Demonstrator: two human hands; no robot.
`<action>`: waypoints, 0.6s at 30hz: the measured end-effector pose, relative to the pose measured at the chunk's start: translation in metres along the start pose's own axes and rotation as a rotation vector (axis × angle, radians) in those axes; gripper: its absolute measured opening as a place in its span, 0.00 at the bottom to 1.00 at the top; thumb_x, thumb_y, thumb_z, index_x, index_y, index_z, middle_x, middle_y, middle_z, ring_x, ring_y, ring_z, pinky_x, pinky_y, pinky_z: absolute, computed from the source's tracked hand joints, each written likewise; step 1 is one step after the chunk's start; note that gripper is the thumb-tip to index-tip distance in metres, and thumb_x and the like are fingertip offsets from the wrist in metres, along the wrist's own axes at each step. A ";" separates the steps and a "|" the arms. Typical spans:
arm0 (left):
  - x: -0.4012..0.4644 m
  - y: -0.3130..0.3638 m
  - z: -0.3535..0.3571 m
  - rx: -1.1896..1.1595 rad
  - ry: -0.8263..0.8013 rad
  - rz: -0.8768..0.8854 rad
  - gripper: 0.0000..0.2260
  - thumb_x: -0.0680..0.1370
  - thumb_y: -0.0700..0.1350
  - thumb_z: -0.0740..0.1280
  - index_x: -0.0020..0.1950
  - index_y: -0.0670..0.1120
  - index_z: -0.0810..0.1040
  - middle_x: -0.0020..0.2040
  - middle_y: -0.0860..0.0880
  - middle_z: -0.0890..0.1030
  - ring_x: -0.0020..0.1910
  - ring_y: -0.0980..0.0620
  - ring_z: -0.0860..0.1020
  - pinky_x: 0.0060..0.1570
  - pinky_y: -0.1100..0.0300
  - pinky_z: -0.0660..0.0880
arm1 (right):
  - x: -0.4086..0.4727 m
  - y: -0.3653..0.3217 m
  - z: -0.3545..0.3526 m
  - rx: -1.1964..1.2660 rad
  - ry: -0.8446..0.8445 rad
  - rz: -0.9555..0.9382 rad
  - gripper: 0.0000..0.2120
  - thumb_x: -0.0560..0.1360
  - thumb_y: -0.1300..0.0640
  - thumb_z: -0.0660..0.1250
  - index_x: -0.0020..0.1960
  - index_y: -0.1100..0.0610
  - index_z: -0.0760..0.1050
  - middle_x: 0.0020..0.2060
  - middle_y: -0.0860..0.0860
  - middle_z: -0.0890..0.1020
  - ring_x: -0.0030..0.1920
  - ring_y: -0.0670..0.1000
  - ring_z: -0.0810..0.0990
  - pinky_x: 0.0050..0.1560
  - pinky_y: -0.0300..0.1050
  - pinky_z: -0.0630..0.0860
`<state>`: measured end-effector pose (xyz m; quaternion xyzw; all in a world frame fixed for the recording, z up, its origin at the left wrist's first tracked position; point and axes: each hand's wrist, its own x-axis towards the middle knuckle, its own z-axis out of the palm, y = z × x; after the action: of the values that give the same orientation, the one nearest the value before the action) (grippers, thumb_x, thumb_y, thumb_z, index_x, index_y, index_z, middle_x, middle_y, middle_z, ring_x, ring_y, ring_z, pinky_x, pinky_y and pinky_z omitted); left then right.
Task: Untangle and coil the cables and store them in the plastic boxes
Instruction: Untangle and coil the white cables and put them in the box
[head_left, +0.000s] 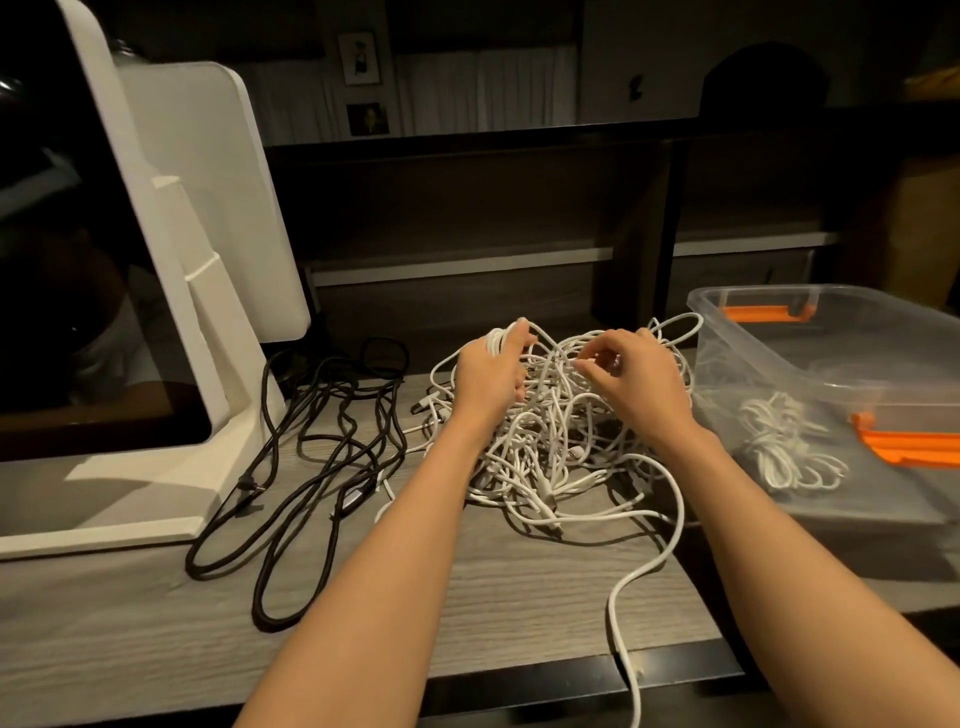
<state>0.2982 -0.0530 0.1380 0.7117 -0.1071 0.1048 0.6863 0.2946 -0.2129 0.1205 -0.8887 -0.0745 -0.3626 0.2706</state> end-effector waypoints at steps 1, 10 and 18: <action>-0.001 0.001 0.001 -0.023 0.041 -0.004 0.14 0.82 0.50 0.61 0.44 0.42 0.78 0.27 0.49 0.72 0.22 0.56 0.68 0.25 0.66 0.67 | -0.001 0.000 -0.001 -0.024 0.005 0.023 0.08 0.74 0.47 0.70 0.47 0.51 0.80 0.34 0.45 0.77 0.45 0.47 0.72 0.51 0.49 0.70; -0.007 0.013 0.002 -0.380 0.072 -0.035 0.12 0.83 0.53 0.57 0.54 0.53 0.79 0.53 0.54 0.81 0.49 0.57 0.78 0.44 0.61 0.76 | -0.003 0.001 -0.002 -0.263 -0.029 0.068 0.12 0.76 0.46 0.67 0.58 0.44 0.77 0.45 0.46 0.81 0.58 0.52 0.71 0.58 0.53 0.62; -0.008 0.017 0.000 -0.651 -0.123 -0.096 0.16 0.84 0.52 0.53 0.61 0.47 0.76 0.56 0.48 0.82 0.56 0.53 0.81 0.57 0.56 0.76 | -0.003 0.000 0.002 -0.412 0.001 -0.073 0.15 0.74 0.49 0.69 0.60 0.51 0.74 0.52 0.49 0.78 0.57 0.55 0.71 0.54 0.51 0.61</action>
<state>0.2850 -0.0535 0.1519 0.4644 -0.1426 -0.0104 0.8740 0.2936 -0.2120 0.1168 -0.9217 -0.0307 -0.3804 0.0699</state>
